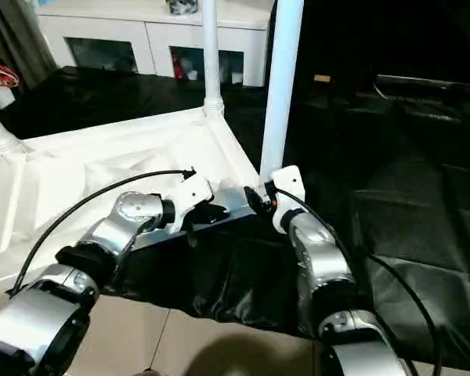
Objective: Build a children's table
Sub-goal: Rotate leg to tighten
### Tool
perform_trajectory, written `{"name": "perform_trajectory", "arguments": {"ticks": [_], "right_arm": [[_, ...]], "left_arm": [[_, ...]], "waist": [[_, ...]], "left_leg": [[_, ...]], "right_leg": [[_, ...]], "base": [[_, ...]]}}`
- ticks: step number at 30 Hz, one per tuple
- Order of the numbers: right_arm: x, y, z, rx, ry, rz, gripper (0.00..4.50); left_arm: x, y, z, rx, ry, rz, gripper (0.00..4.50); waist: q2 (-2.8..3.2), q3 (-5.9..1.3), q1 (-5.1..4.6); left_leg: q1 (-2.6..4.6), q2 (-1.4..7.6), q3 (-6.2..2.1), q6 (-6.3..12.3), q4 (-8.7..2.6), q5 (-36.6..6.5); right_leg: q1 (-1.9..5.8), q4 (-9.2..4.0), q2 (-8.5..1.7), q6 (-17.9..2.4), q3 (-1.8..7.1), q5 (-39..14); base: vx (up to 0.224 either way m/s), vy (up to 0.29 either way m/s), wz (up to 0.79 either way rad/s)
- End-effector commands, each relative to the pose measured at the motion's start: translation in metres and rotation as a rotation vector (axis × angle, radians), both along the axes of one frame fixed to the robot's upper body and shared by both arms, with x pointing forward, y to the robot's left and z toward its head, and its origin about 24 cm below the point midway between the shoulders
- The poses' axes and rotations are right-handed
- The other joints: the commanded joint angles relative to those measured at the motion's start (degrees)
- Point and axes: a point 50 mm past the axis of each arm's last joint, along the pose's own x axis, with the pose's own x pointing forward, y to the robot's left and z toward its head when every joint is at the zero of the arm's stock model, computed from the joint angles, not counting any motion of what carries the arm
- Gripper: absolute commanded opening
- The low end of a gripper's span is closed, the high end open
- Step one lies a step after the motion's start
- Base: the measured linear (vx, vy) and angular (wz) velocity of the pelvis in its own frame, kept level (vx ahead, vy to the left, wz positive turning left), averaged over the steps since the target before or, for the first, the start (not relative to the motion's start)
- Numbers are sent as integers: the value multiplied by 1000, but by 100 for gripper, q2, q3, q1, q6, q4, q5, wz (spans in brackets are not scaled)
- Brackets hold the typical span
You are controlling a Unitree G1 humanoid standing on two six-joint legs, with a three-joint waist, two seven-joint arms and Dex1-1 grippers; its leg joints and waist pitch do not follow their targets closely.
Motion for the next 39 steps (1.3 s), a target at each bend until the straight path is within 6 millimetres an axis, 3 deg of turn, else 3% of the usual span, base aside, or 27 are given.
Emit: {"name": "perform_trajectory", "arguments": {"ticks": [1, 3, 7, 10, 14, 17, 18, 19, 23, 31, 36, 39], "right_arm": [[-20, 22, -20, -26, 80, 229, 372], [-27, 17, -18, -26, 65, 311, 372], [-44, 9, -13, -13, 55, 490, 372], [-57, 2, -10, -7, 77, 621, 372], [-64, -4, -7, -3, 98, 703, 372], [-69, -8, -5, -1, 125, 764, 341], [-71, -10, -2, 13, 139, 794, 341], [-73, -11, 0, 24, 149, 816, 341], [-79, -11, 2, 32, 193, 891, 302], [-83, -6, -1, 50, 220, 922, 265], [-80, -1, -3, 91, 203, 849, 264], [-73, 2, -9, 73, 177, 755, 264]], "left_arm": [[-8, -18, 10, -33, -43, -154, 0], [-10, -13, 10, -34, -28, -182, 0], [-12, -2, 9, -24, -5, -222, 0], [-12, 8, 8, -5, 21, -248, 0], [-12, 16, 8, 13, 35, -264, 0], [-12, 22, 9, 26, 46, -280, 0], [-12, 25, 10, 35, 55, -294, 0], [-12, 27, 11, 40, 60, -305, 0], [-14, 34, 12, 67, 80, -348, 0], [-16, 36, 11, 62, 113, -367, 0], [-12, 30, 13, 15, 73, -306, 0], [-8, 27, 14, 4, 39, -246, 0]], "waist": [[-90, -366, 23], [-77, -364, 48], [-82, -325, 114], [-127, -312, 171], [-120, -304, 191], [-130, -318, 200], [-213, -318, 192], [-172, -325, 225], [-178, -340, 245], [-189, -336, 254], [-197, -335, 260], [-185, -319, 252]], "left_leg": [[-37, 14, 59, 476, -307, -902], [-32, 21, 68, 547, -294, -838], [-30, 39, 75, 570, -316, -1122], [-5, 54, 76, 480, -337, -1309], [6, 63, 65, 383, -358, -1410], [-17, 61, 63, 413, -345, -1261], [-23, 59, 71, 447, -339, -1181], [-22, 63, 63, 481, -330, -1083], [-31, 70, 67, 533, -307, -898], [-19, 70, 66, 415, -319, -979], [-25, 64, 70, 416, -313, -942], [-14, 64, 66, 328, -334, -1086]], "right_leg": [[352, -283, -222, -1404, 174, -312], [347, -268, -223, -1459, 171, -221], [354, -328, -218, -1333, 169, -727], [322, -365, -237, -1235, 176, -1209], [306, -396, -249, -1142, 185, -1553], [316, -368, -243, -1147, 183, -1355], [325, -364, -230, -1144, 176, -1281], [327, -338, -243, -1169, 180, -1208], [318, -293, -241, -1270, 176, -818], [327, -300, -253, -1248, 178, -974], [327, -300, -254, -1248, 175, -961], [308, -330, -260, -1183, 176, -1221]], "base": [[0, 0, 0], [0, 0, 0], [0, 0, 0], [0, 0, 0], [0, 0, 0], [0, 0, 0], [0, 0, 0], [0, 0, 0], [0, 0, 0], [0, 0, 0], [0, 0, 0], [0, 0, 0]]}}
